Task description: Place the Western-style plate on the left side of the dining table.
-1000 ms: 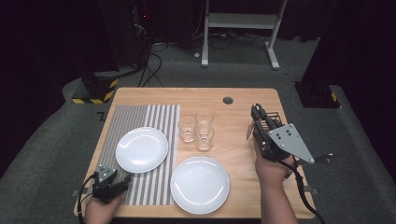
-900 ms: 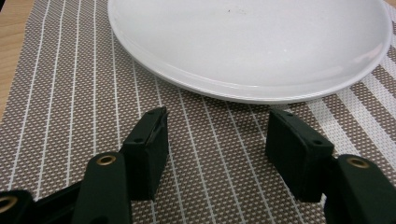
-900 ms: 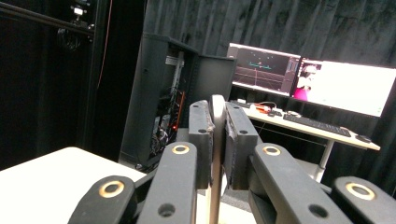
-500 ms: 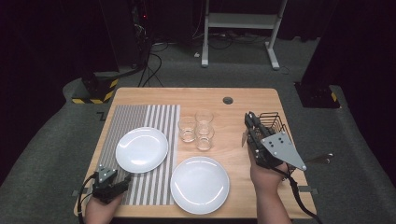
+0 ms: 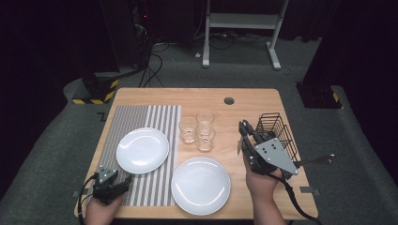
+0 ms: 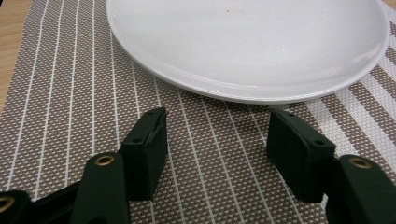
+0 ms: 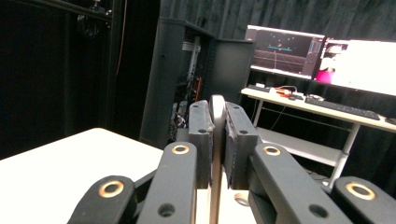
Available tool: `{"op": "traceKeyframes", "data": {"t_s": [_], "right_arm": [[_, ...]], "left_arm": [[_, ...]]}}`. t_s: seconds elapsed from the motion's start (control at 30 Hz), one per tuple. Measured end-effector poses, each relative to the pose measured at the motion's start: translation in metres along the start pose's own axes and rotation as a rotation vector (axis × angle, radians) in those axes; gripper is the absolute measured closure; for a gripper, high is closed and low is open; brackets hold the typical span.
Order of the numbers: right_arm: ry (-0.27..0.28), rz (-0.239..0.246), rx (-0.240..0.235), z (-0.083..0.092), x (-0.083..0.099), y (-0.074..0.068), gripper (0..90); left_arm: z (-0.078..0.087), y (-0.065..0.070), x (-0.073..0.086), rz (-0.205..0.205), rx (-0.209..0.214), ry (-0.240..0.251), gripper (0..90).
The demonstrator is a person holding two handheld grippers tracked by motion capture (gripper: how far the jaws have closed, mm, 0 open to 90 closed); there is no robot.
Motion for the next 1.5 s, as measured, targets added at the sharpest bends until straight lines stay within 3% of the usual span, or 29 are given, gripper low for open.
{"op": "traceKeyframes", "data": {"t_s": [0.77, 1.5], "right_arm": [[-0.061, -0.037, -0.112, -0.007, 0.023, -0.041, 83.0], [-0.058, -0.059, -0.241, -0.016, 0.022, -0.091, 83.0]], "left_arm": [[0.000, -0.001, 0.000, 0.001, 0.006, -0.001, 38.7], [0.000, 0.000, 0.000, -0.002, 0.010, -0.006, 37.5]]}}
Point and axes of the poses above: each handheld gripper's, and its own axes: z roughly backward along the jaws, x roughly out of its underside, y roughly to its right, the point moved 2 cm from there along -z, roughly forward along the jaws, and after that the axes turned 9 degrees about x, right-handed, at the moved point
